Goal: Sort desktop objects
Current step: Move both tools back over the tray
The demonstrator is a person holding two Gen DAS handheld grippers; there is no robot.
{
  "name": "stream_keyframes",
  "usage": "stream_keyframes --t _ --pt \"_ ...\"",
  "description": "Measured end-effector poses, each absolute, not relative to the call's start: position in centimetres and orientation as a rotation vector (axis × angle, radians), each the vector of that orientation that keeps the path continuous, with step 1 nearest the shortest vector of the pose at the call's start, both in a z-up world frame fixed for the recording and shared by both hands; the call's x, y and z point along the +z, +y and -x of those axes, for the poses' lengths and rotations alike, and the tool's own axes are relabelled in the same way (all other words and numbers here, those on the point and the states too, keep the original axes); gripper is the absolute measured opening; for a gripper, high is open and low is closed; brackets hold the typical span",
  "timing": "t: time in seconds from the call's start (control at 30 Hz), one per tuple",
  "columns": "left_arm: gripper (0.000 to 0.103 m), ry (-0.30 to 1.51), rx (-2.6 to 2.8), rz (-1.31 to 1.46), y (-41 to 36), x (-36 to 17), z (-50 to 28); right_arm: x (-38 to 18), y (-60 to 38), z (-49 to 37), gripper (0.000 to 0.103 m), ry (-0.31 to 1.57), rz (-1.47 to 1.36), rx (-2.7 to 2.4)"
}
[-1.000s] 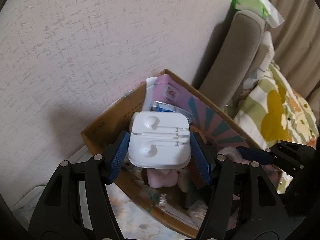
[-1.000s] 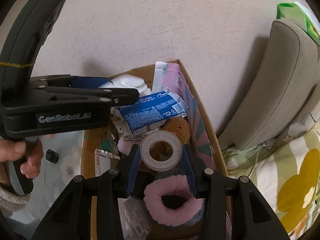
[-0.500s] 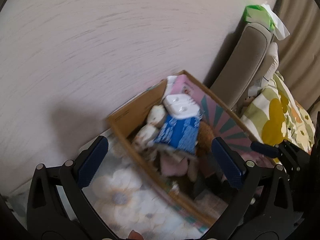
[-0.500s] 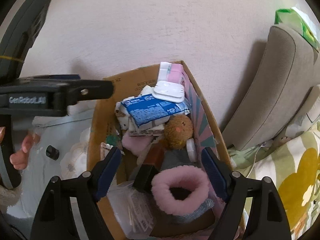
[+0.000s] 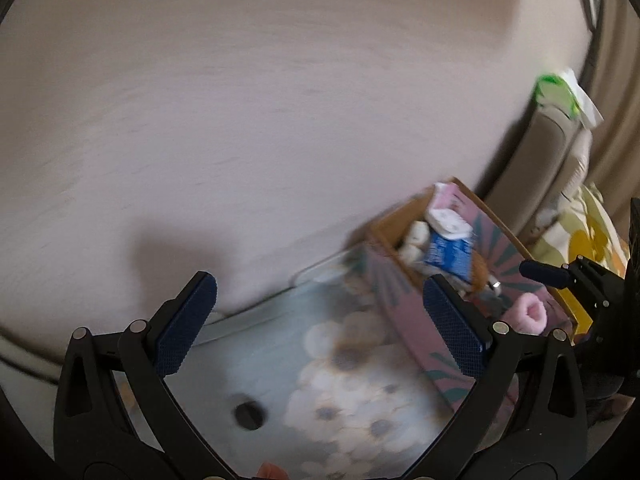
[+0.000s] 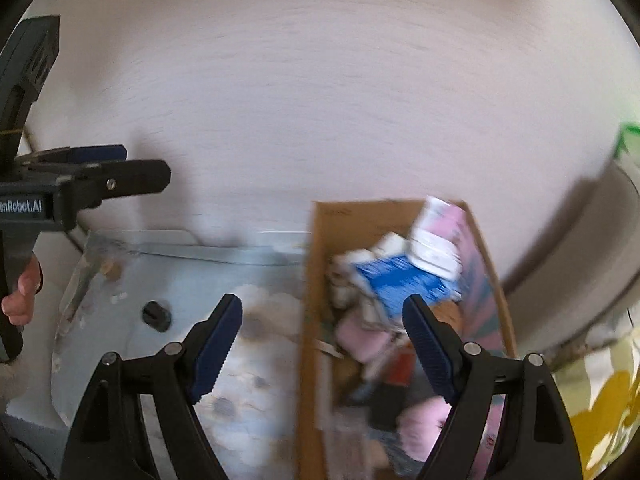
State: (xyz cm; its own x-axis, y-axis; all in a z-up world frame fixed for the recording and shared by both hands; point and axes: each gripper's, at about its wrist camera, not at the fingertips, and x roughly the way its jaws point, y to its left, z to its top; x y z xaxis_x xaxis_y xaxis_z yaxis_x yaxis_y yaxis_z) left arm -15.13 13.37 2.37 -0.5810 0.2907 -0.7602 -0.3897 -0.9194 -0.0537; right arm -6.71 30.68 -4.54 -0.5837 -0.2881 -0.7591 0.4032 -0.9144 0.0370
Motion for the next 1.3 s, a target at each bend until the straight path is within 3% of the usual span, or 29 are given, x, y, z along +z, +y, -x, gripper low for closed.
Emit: stream_keyframes --t 0.6,0.87,1.3 --pt "0.103 -0.063 2.718 1.255 -1.8 0.7 10.5 -7.2 19.5 4.0 0.079 0.283 -1.217 -2.213" --pt "0.103 -0.201 2.741 1.373 -6.0 -5.4 7.4 -12.2 16.9 1.4 0.079 0.354 -1.324 -2.096" --pt "0.1 -0.181 2.818 1.396 -8.9 -13.6 8.2 -17.8 12.7 0.6 0.079 0.369 -1.251 -2.119"
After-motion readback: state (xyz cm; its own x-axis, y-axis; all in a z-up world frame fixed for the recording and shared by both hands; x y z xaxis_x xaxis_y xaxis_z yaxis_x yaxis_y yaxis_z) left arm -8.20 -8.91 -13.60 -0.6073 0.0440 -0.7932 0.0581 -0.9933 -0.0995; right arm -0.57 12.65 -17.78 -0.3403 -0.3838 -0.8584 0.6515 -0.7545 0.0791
